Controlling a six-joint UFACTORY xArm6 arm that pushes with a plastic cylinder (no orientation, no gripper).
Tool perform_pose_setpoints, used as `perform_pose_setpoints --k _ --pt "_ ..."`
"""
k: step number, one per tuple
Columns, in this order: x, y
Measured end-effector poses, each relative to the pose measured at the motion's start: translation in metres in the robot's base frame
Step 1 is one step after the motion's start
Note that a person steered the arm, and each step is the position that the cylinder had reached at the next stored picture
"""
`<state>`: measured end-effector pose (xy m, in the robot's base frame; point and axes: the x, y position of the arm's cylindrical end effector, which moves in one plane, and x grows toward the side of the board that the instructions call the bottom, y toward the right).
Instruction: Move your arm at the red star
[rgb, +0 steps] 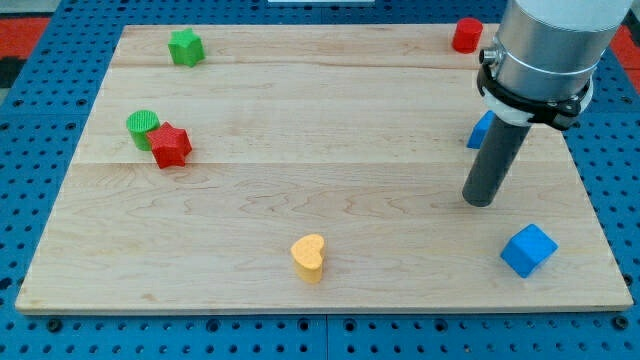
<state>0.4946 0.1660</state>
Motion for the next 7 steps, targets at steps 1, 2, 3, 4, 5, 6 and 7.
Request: perform_pose_setpoints --k 1,2,3,4,5,6,7 --pt "-0.001 -0.001" --pt "-0.024 -0.035" --pt "-0.057 -0.1" --pt "-0.098 -0.17" --pt "-0.143 -0.238" --pt "-0.147 -0.314" --pt "-0.129 -0.322"
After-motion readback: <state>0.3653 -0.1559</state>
